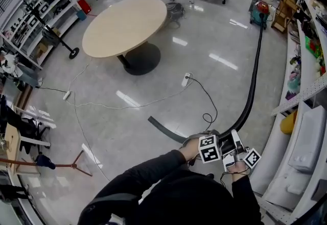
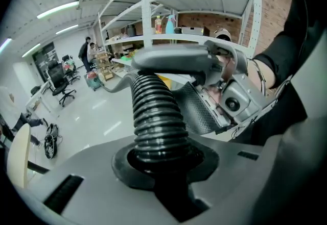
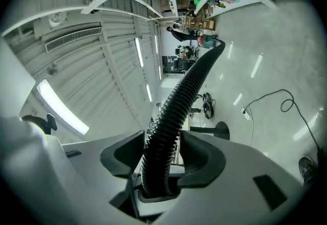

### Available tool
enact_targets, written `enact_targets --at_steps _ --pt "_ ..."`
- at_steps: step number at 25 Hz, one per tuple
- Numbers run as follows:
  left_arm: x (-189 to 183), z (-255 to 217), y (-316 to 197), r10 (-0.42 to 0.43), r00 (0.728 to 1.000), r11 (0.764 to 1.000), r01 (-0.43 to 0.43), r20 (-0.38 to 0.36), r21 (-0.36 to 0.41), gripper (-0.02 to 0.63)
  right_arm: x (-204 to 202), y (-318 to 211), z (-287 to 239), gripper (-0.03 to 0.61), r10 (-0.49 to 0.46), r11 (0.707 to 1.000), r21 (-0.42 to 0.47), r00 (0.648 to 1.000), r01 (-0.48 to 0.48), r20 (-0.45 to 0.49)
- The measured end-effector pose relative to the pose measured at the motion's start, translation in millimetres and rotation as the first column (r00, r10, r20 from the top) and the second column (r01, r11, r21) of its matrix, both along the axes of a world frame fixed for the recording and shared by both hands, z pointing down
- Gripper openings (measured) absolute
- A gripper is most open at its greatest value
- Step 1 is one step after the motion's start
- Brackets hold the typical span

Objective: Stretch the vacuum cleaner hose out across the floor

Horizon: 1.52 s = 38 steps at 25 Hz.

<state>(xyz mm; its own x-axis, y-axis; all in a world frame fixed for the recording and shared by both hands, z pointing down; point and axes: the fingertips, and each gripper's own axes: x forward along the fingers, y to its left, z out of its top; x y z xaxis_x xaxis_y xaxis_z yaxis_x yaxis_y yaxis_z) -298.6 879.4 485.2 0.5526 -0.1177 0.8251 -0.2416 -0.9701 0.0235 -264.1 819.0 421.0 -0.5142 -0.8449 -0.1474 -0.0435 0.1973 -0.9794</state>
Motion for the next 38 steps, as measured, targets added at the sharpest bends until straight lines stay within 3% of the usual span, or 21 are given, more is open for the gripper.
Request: enact_targets --at_steps 2,3,4,5,7,10,11,12,13,16,17,18,19,21,23,26,28,30,34,36,38 --pt "25.8 0.5 18.6 -0.006 0.999 0.999 0.005 0.035 0.044 0.119 28.5 18.5 0.0 0.21 0.003 1.0 0.02 1.0 -0.004 0.014" --pt "36.0 2.7 24.9 0.002 0.997 0.994 -0.01 0.074 0.112 0.142 43.9 25.0 0.0 0.204 0.014 0.999 0.03 1.0 -0.015 0.028" --pt "45.0 3.3 29.0 0.014 0.993 0.976 -0.039 0.119 0.216 0.195 61.5 29.5 -0.3 0.197 0.034 0.999 0.04 0.998 -0.036 0.049" --pt "54.2 -0.1 31.6 0.021 0.986 0.935 -0.077 0.165 0.345 0.246 81.4 32.5 -1.6 0.19 0.057 0.997 0.051 0.996 -0.061 0.074" --pt "75.2 -21.1 37.9 -0.002 0.977 0.791 -0.128 0.213 0.598 0.284 121.1 34.5 -4.3 0.187 0.086 0.993 0.073 0.991 -0.094 0.107" --pt "99.5 -78.6 68.5 -0.047 0.994 0.565 -0.058 0.102 0.823 0.288 166.7 32.9 2.5 0.186 0.13 0.988 0.063 0.98 -0.141 0.154" --pt "102.7 -95.5 81.7 -0.048 0.998 0.509 -0.018 0.05 0.86 0.288 180.1 34.3 8.2 0.186 0.153 0.985 0.05 0.974 -0.164 0.169" --pt "102.3 -105.8 92.2 -0.055 0.998 0.485 0.022 0.006 0.874 0.288 192.3 35.6 12.9 0.186 0.177 0.982 0.039 0.968 -0.187 0.181" --pt "97.2 -109.7 98.1 -0.079 0.996 0.495 0.072 -0.038 0.866 0.288 202.4 35.8 14.7 0.184 0.198 0.978 0.034 0.962 -0.208 0.188" --pt "56.6 -92.3 94.4 -0.266 0.945 0.633 0.319 -0.189 0.705 0.287 222.9 30.1 8.2 0.181 0.241 0.966 0.042 0.949 -0.254 0.202" --pt "39.3 -80.8 91.3 -0.353 0.904 0.667 0.425 -0.243 0.612 0.286 229.8 27.0 6.0 0.181 0.248 0.964 0.048 0.946 -0.263 0.207" --pt "21.7 -69.3 88.9 -0.438 0.848 0.682 0.529 -0.298 0.504 0.281 236.4 23.8 3.8 0.179 0.253 0.961 0.055 0.943 -0.27 0.215" --pt "3.4 -59.8 87.3 -0.518 0.78 0.68 0.624 -0.352 0.385 0.272 240.6 21.0 0.9 0.179 0.255 0.959 0.062 0.941 -0.275 0.224" --pt "-36.3 -47.6 85.6 -0.66 0.614 0.632 0.766 -0.433 0.123 0.262 238.6 18.7 -7.9 0.179 0.258 0.957 0.07 0.937 -0.281 0.237" --pt "-74.4 -34.1 84.0 -0.786 0.415 0.534 0.829 -0.458 -0.166 0.261 229.3 21.1 -18.5 0.179 0.268 0.954 0.069 0.931 -0.293 0.249" --pt "-111.9 -2.7 76.4 -0.913 0.116 0.341 0.744 -0.391 -0.575 0.262 214.5 24.0 -31.6 0.179 0.274 0.949 0.084 0.927 -0.304 0.255" --pt "-132.8 14.0 68.0 -0.944 -0.027 0.241 0.624 -0.329 -0.743 0.264 198.1 22.8 -39.1 0.181 0.278 0.946 0.091 0.925 -0.31 0.26" --pt "-154.7 26.0 59.3 -0.949 -0.119 0.19 0.529 -0.293 -0.827 0.286 176.4 23.9 -46.9 0.179 0.278 0.946 0.092 0.926 -0.31 0.254" --pt "-185.3 53.6 31.8 -0.938 -0.251 0.131 0.384 -0.239 -0.914 0.345 141.4 28.4 -62.0 0.181 0.269 0.95 0.099 0.934 -0.298 0.234" --pt "-198.3 65.6 17.1 -0.929 -0.297 0.119 0.323 -0.22 -0.939 0.353 129.3 31.6 -63.3 0.181 0.274 0.949 0.094 0.933 -0.302 0.233" --pt "-211.1 66.5 5.4 -0.915 -0.34 0.144 0.232 -0.219 -0.962 0.353 117.9 34.2 -60.5 0.181 0.288 0.947 0.079 0.931 -0.312 0.225"
